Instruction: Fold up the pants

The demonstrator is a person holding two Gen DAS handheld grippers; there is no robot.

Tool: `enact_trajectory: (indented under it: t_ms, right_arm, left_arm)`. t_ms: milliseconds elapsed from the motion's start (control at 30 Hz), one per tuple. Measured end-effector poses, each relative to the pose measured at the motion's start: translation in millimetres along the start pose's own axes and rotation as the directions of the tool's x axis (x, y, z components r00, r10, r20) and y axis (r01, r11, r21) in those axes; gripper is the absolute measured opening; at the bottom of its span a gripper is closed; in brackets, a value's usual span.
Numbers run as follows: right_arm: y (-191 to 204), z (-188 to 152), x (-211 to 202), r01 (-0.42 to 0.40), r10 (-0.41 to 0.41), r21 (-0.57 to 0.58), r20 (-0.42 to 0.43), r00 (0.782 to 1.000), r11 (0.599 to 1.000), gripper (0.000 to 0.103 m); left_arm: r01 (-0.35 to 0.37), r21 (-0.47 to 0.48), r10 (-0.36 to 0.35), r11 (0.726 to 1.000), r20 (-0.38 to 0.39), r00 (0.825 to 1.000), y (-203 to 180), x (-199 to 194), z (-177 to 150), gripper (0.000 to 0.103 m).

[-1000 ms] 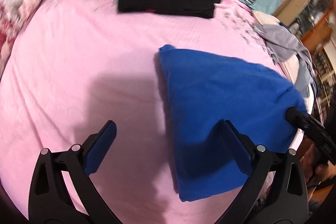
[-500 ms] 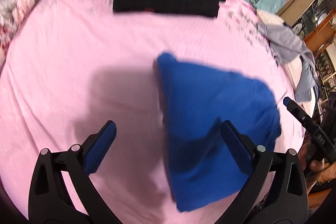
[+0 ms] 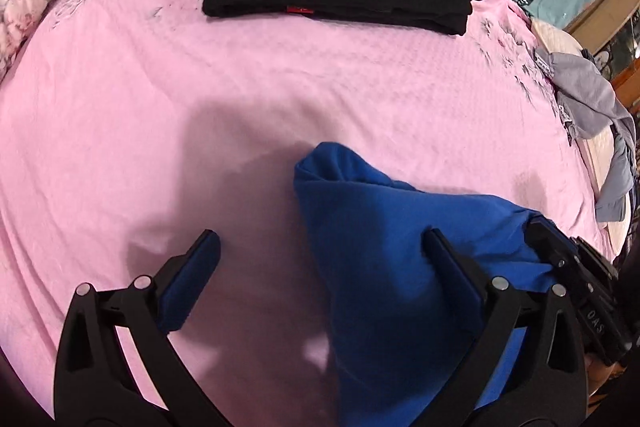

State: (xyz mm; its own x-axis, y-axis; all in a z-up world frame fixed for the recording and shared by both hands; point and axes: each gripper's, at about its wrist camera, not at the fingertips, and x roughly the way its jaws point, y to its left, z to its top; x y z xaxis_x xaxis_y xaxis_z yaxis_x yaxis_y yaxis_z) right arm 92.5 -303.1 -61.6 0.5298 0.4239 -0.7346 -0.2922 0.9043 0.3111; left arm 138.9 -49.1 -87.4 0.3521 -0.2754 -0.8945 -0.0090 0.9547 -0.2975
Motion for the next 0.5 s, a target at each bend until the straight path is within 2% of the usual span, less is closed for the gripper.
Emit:
enact_trajectory:
  t_ms: [133,200,267,300,367,467,500]
  right_arm:
    - [10.9,-6.1,-24.4,0.010,-0.010,-0.005,0.047,0.999,1.000,0.011]
    - [24.3,-17.0,-43.9,-0.045,0.049,-0.048,0.073,0.996,0.998,0.012]
    - [31.8,-30.2,-53.5,-0.107,0.111,-0.077,0.039,0.993,0.991,0.012]
    - [32.7,-38.4,-52.0,-0.111,0.111,-0.089,-0.003,0.994,0.990,0.012]
    - [26.9,-49.4,-40.6,-0.068,0.062,-0.097,-0.062,0.996,0.993,0.008]
    - [20.3,-52.6,-41.8,-0.087,0.082,-0.077,-0.065,0.994,0.993,0.009]
    - [22.9,-51.7,-45.8,-0.084,0.080,-0.079,-0.059,0.995,0.993,0.014]
  left_arm:
    - [0.010,-0.002,-0.010,1.000,0.038,0.999,0.6,-27.6,-17.8,0.101]
    - [0.010,0.008,-0.011,1.000,0.079,0.997,3.0,-41.4,-33.9,0.101]
    - [0.007,0.006,-0.008,1.000,0.104,0.995,7.8,-44.7,-42.7,0.101]
    - [0.017,0.007,-0.018,1.000,0.105,0.994,9.4,-43.1,-46.3,0.101]
    - [0.030,-0.006,-0.029,1.000,0.090,0.996,7.8,-33.1,-47.6,0.101]
    - [0.054,-0.038,-0.051,0.998,0.072,0.996,8.8,-40.0,-44.7,0.101]
    - [0.061,-0.045,-0.058,0.997,0.065,0.996,8.3,-43.0,-44.1,0.101]
